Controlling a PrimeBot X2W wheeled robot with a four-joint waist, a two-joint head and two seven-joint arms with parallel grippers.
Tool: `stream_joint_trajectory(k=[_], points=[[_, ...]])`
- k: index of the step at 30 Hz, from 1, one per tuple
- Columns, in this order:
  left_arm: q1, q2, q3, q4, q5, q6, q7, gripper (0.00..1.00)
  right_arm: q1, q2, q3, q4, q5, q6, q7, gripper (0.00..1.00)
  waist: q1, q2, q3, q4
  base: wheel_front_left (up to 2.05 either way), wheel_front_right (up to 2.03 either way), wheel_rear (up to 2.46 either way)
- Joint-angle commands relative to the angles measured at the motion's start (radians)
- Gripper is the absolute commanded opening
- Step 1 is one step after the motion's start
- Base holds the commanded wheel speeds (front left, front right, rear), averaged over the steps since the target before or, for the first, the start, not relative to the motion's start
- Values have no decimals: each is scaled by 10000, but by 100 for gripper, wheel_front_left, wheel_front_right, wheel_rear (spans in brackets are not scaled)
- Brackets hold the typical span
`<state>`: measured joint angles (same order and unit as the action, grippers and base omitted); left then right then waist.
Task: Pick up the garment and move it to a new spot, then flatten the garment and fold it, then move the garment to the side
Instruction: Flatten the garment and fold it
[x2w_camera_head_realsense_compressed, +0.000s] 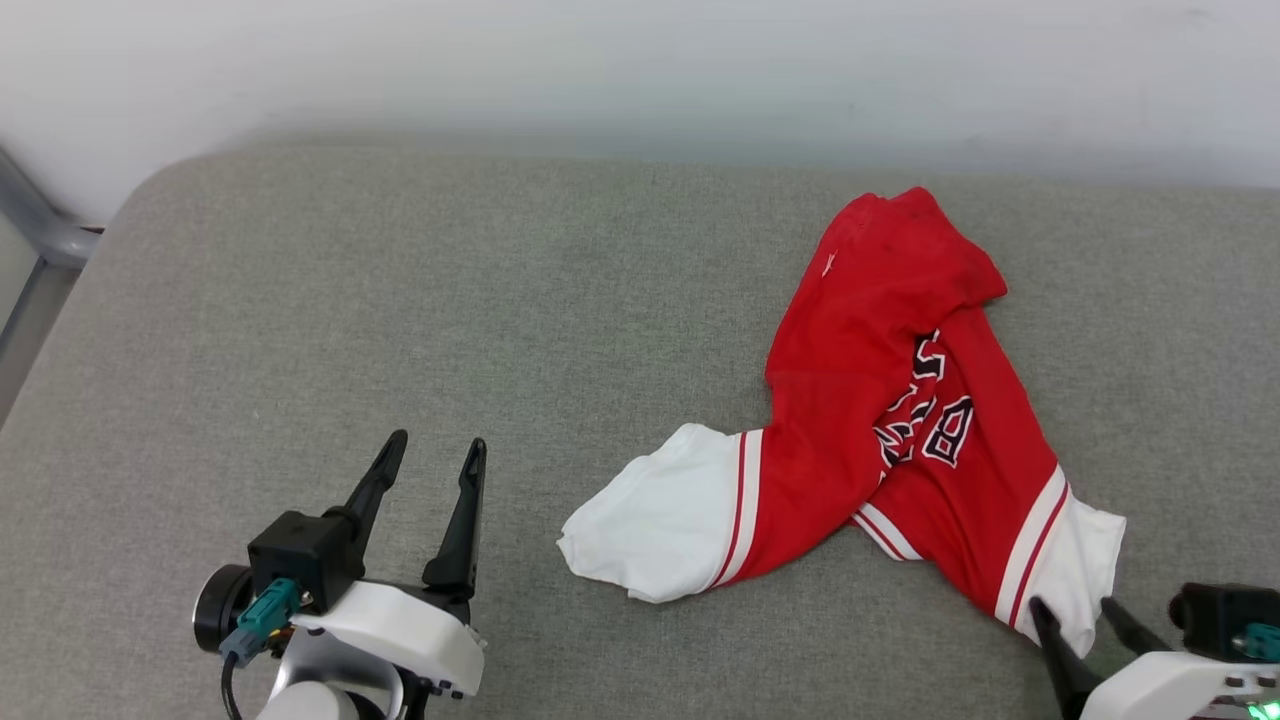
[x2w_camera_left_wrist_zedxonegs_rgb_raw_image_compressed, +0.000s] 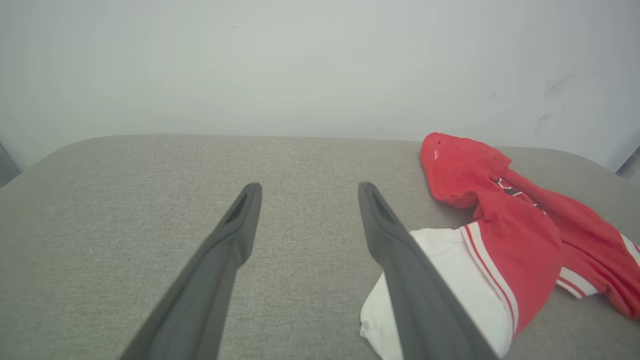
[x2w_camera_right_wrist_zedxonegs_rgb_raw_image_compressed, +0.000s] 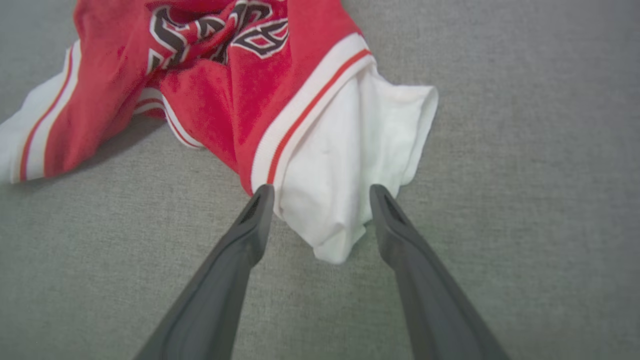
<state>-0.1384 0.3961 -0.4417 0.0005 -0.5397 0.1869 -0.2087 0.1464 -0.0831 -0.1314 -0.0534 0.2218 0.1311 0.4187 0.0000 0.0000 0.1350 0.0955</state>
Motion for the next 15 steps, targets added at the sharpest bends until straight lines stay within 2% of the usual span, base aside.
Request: stream_joint_trajectory(k=[1,9,13,15], points=[[161,46,9,-3,-10,78,24,100,-23,143,-178,8,54,-10,-690,100,0,0,-142,-27,0,0,0],[627,277,237,-127,-150,434,168,100,-111,315,-216,-352,-197,-7,-3291,100,0,0,-615,-190,0,0,0],[646,446,230,-116,-194,487,514,100,-274,334,-227,-633,-545,-7,-3828,100,0,0,-729,-256,0,0,0],[484,462,83,-106,-343,368,962,100,-281,338,-256,-728,-579,-7,-3879,100,0,0,-745,-286,0,0,0]])
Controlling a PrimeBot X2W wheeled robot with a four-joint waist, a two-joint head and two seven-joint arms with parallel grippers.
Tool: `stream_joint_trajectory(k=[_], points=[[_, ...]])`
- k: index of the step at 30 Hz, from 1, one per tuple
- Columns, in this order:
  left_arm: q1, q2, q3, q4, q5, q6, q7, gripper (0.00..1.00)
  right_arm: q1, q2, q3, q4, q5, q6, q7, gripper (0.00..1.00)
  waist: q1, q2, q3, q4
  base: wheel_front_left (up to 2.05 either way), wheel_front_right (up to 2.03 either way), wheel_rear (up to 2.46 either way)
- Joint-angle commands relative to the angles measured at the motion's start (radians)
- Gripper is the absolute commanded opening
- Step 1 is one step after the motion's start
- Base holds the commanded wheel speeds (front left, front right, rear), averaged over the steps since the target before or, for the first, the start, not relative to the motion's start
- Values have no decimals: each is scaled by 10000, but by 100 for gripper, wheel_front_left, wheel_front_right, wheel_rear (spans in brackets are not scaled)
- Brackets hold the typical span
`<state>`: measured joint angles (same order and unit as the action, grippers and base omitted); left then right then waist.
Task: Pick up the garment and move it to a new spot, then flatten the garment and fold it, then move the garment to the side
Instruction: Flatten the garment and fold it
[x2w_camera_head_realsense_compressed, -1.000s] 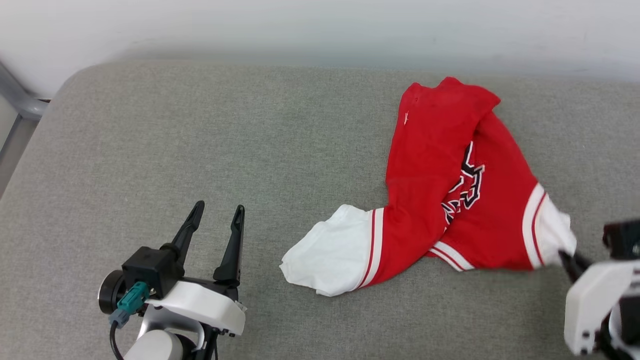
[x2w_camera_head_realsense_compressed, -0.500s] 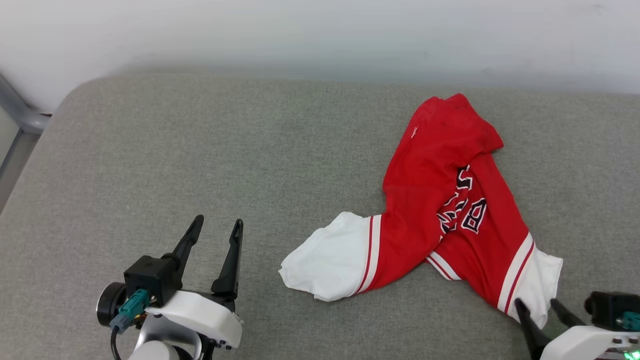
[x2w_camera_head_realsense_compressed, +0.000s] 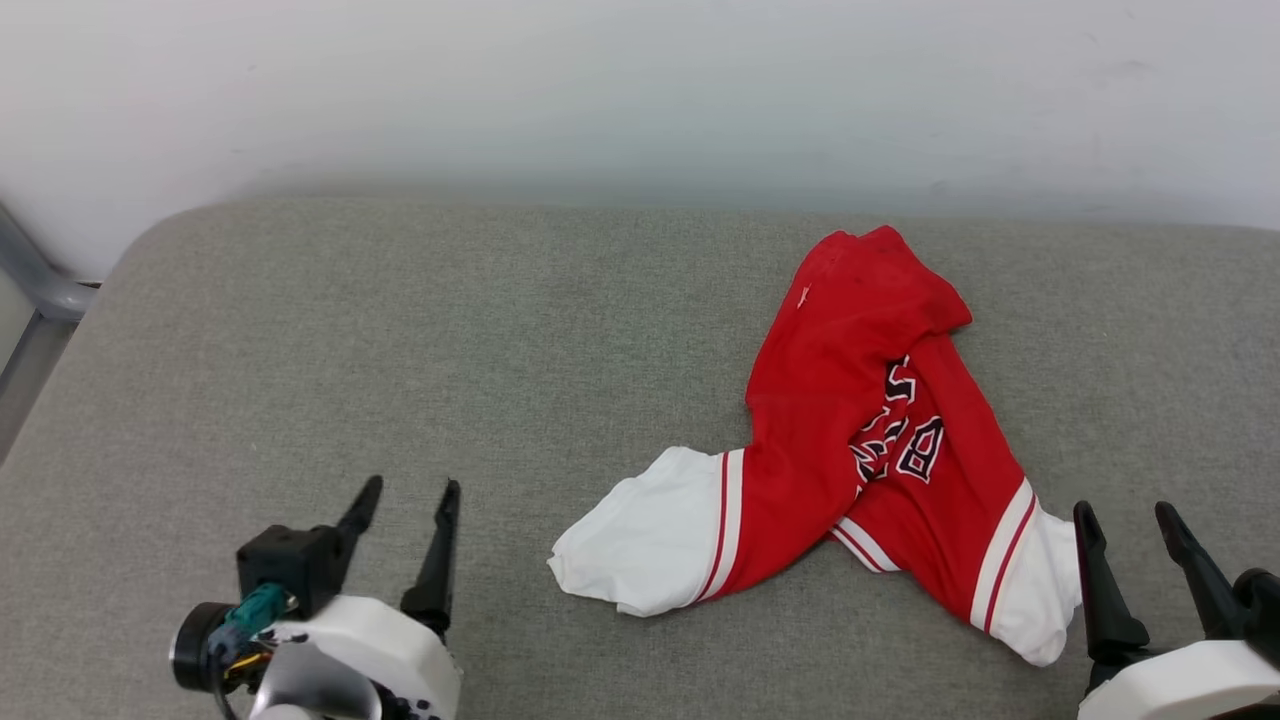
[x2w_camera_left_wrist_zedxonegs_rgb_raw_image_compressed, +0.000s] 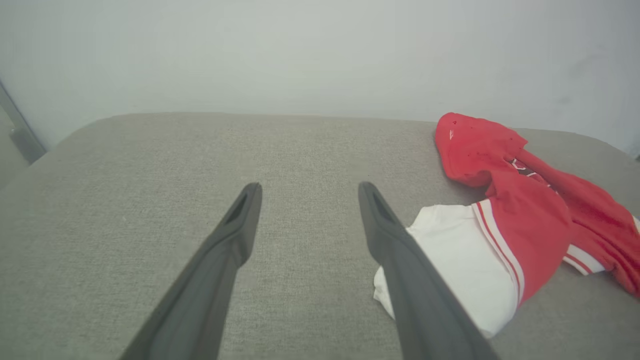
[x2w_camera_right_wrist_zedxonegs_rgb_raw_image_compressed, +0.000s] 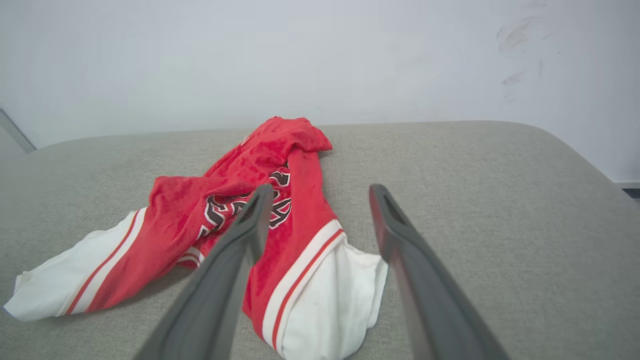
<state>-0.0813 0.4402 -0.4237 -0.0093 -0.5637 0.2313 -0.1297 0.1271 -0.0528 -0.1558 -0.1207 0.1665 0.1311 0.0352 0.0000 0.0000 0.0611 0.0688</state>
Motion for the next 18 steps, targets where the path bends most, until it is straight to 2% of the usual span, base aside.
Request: stream_joint_trajectory(k=[1,6,7,9,10,11,15,16,18], points=[[-218,5,-161,-14,-240,-193,446,100,-106,35,23,-155,-36,-7,-66,100,0,0,6,-34,0,0,0],[-1008,0,-731,267,-702,-807,2073,100,-163,33,183,-624,2,-7,51,100,0,0,296,-209,0,0,0],[-1514,-48,-1117,676,-1025,-1178,3164,100,-233,33,253,-864,84,-5,76,100,0,0,607,-365,0,0,0],[-1879,-9,-1348,981,-1167,-1362,3908,100,-317,33,318,-957,60,-5,96,100,0,0,871,-474,0,0,0],[-1879,-9,-1348,981,-1167,-1362,3908,100,-317,33,318,-957,60,-5,96,100,0,0,871,-474,0,0,0],[-2129,-48,-1528,1279,-1381,-1540,4618,100,-376,34,369,-990,85,-5,129,100,0,0,1118,-569,0,0,0],[-2647,76,-1823,1759,-1589,-1803,5723,100,-588,34,440,-965,172,-5,113,100,0,0,1591,-731,0,0,0],[-2647,76,-1823,1759,-1589,-1803,5723,100,-588,34,440,-965,172,-5,113,100,0,0,1591,-731,0,0,0],[-2882,116,-2123,2086,-1730,-1979,6570,100,-711,34,465,-891,246,-5,83,100,0,0,1812,-816,0,0,0]])
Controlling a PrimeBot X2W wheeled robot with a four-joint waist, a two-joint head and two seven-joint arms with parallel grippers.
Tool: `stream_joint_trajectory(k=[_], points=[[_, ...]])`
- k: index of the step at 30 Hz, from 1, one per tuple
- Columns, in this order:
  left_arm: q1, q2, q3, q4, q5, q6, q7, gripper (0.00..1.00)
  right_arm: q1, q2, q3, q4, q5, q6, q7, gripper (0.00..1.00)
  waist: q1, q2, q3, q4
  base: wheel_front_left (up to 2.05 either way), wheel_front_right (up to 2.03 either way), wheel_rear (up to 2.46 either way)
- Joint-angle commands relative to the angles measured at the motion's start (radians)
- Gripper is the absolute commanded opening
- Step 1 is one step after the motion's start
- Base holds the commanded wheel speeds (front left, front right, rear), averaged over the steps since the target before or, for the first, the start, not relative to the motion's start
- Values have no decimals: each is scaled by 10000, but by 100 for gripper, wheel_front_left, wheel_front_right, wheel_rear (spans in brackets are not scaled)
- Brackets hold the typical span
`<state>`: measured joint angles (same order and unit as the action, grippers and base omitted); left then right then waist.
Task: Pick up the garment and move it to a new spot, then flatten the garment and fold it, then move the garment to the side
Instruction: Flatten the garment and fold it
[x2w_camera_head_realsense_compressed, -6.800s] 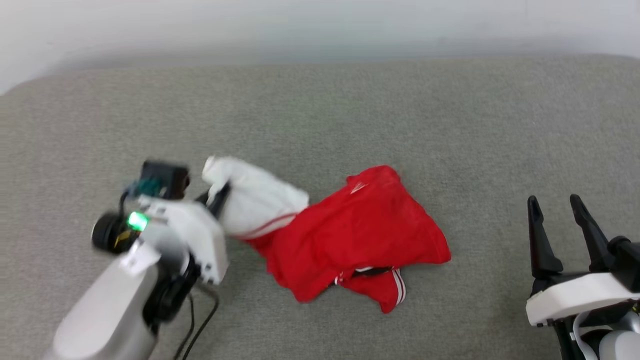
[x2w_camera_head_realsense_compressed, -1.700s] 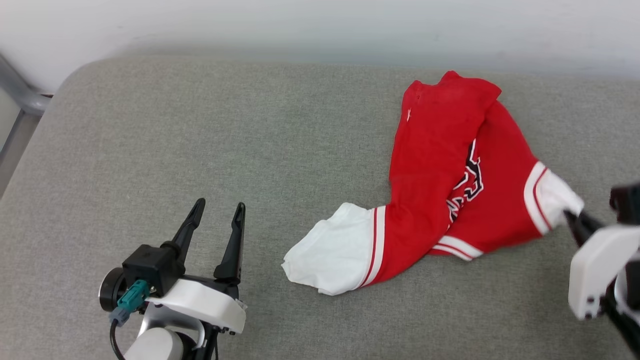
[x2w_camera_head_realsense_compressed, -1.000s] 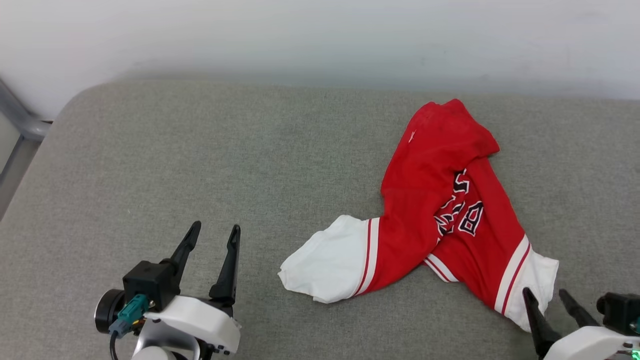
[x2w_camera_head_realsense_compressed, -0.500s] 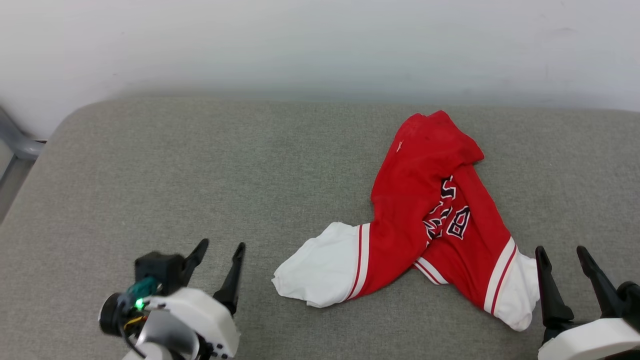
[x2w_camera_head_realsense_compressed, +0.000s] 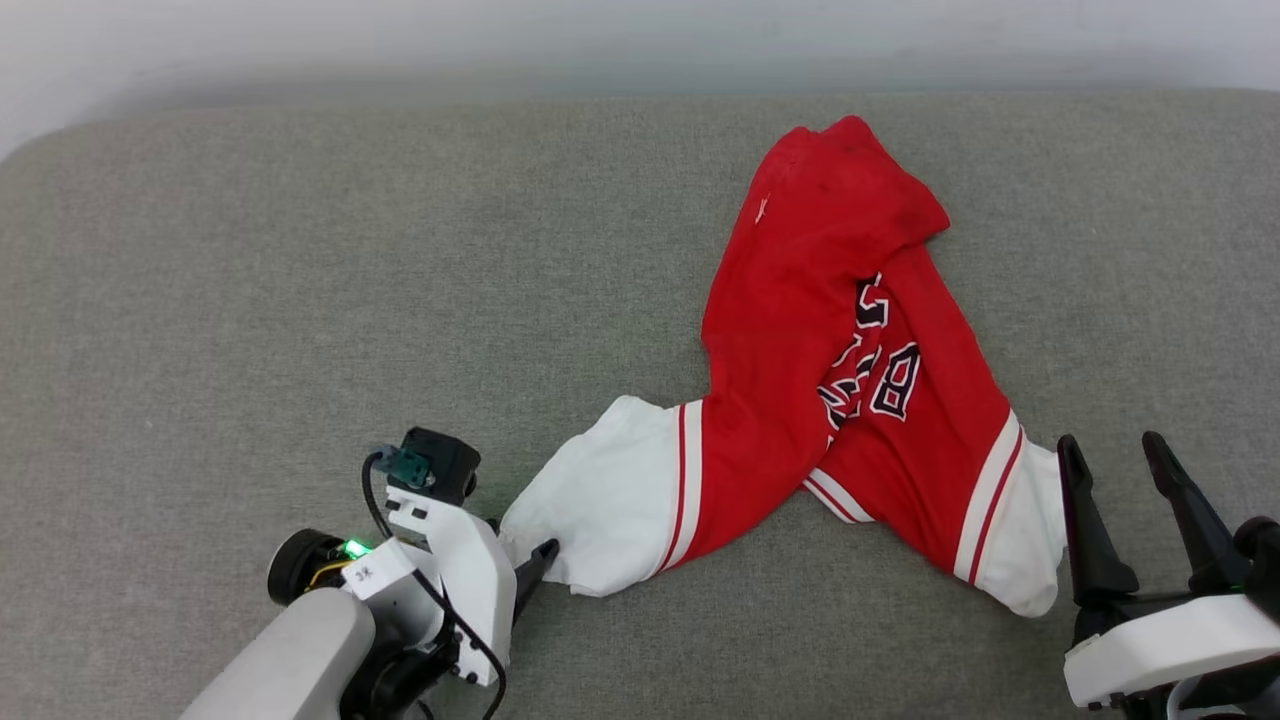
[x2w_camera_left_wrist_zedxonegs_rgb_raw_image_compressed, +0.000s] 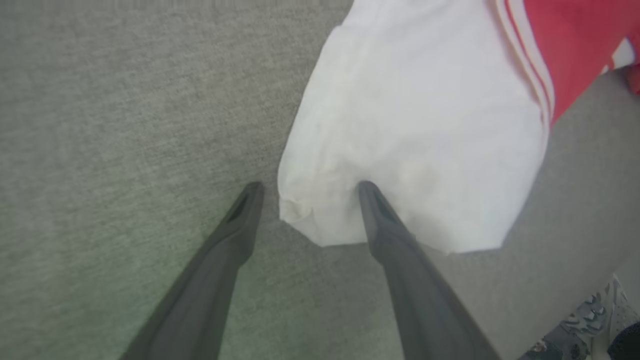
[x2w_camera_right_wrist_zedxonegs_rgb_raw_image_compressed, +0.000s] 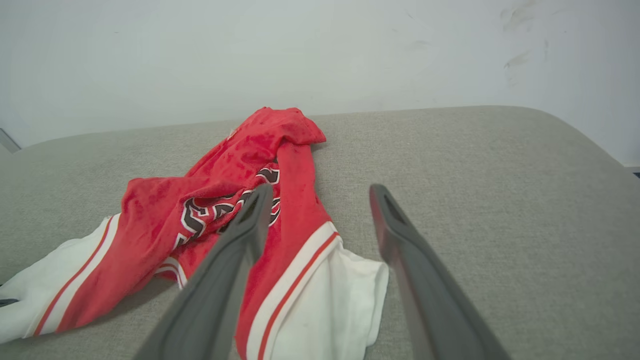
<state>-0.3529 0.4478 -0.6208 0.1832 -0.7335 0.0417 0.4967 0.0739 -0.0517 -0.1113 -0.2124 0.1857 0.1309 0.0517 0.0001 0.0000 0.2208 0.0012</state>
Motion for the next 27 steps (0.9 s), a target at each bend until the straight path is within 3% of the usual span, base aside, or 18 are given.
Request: stream_joint_trajectory(k=[1,5,6,7,8,13,21,27], points=[[-138,36,-309,310,-115,-139,684,100,-177,23,20,103,110,-3,-39,100,-1,0,247,-160,0,0,0],[-67,-66,-733,524,-280,-396,1402,100,-267,22,31,185,176,-3,-116,100,-1,0,303,-213,0,0,0],[-55,-173,-778,539,-403,-477,1499,59,-290,22,33,210,181,-3,-124,100,-1,0,310,-226,0,0,0],[-63,-232,-830,530,-413,-537,1519,41,-315,22,28,239,191,-3,-140,100,-1,0,297,-237,0,0,0],[-63,-274,-839,521,-415,-548,1452,0,-317,20,10,270,193,-3,-125,100,-1,0,280,-243,0,0,0],[-257,-74,-362,335,80,-267,185,0,-216,21,-131,387,272,-3,22,100,-1,0,44,-150,0,0,0],[196,267,724,-369,525,617,-2102,0,178,21,-687,660,342,-5,849,100,-1,0,-464,143,0,0,0],[857,714,1366,-1304,583,1285,-2773,0,601,21,-1181,729,294,-3,1983,100,-1,0,-693,382,0,0,0]])
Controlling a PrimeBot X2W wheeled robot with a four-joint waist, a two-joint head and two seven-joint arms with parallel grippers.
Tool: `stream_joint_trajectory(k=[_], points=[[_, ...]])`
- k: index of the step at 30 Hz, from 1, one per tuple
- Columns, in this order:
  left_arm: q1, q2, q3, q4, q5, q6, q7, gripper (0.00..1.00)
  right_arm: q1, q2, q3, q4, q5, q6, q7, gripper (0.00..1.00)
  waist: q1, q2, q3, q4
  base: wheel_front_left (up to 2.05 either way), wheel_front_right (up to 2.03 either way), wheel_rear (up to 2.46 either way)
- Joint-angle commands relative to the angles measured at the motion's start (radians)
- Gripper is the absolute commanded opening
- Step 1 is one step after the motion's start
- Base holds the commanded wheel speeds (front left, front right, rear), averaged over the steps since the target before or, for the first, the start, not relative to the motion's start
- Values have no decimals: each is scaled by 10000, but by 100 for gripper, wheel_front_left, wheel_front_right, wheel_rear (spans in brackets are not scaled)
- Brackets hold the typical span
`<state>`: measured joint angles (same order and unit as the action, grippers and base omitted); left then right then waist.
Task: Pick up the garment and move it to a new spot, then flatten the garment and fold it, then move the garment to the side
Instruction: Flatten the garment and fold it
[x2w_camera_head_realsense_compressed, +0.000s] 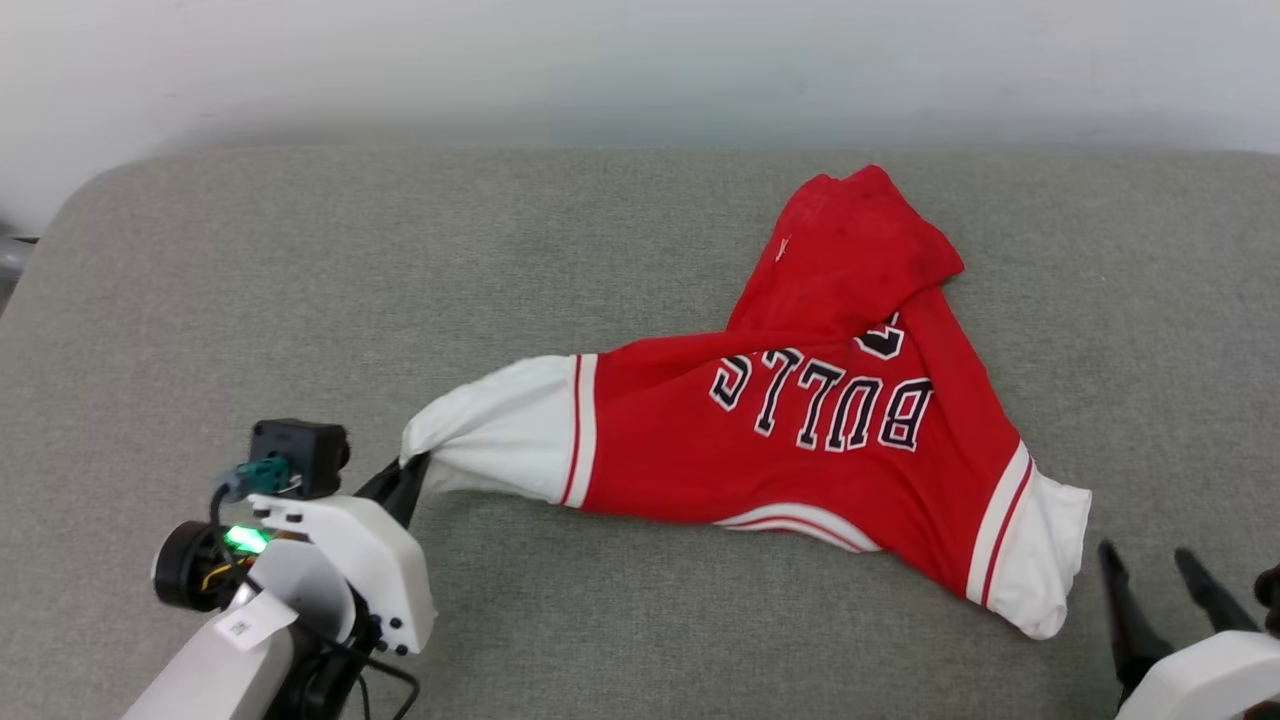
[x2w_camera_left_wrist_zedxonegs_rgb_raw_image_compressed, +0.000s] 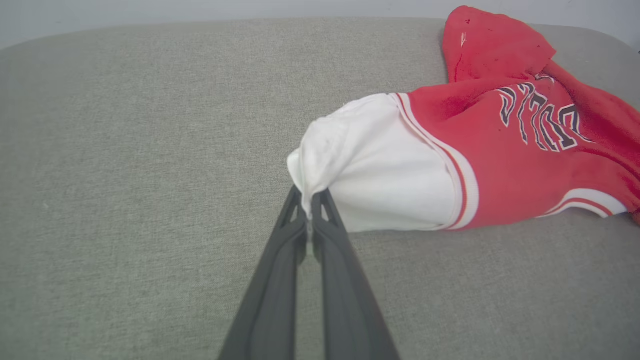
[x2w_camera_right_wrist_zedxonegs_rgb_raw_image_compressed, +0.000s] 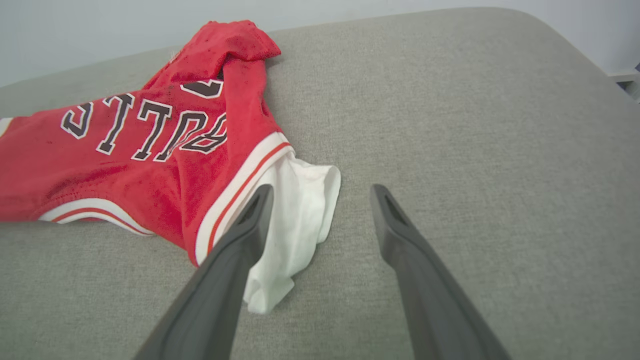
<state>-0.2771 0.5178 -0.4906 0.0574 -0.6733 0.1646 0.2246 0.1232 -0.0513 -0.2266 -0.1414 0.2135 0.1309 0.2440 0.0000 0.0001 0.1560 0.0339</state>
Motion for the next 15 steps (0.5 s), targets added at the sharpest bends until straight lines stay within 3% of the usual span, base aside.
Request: stream_joint_trajectory(k=[1,5,6,15], points=[[235,93,136,-194,-57,168,-81,0,189,17,-41,34,-37,-3,365,100,0,-1,-60,98,0,0,0],[672,339,492,-739,-130,549,-195,0,357,-212,123,71,144,-4,1664,100,0,-1,-48,257,0,0,0],[852,456,610,-1089,-168,653,-203,0,304,-458,403,132,265,-4,2525,100,0,-1,62,367,0,0,0],[755,284,455,-1430,-241,650,-163,0,-171,-702,1216,1151,867,-4,3800,100,0,-1,523,596,0,0,0]])
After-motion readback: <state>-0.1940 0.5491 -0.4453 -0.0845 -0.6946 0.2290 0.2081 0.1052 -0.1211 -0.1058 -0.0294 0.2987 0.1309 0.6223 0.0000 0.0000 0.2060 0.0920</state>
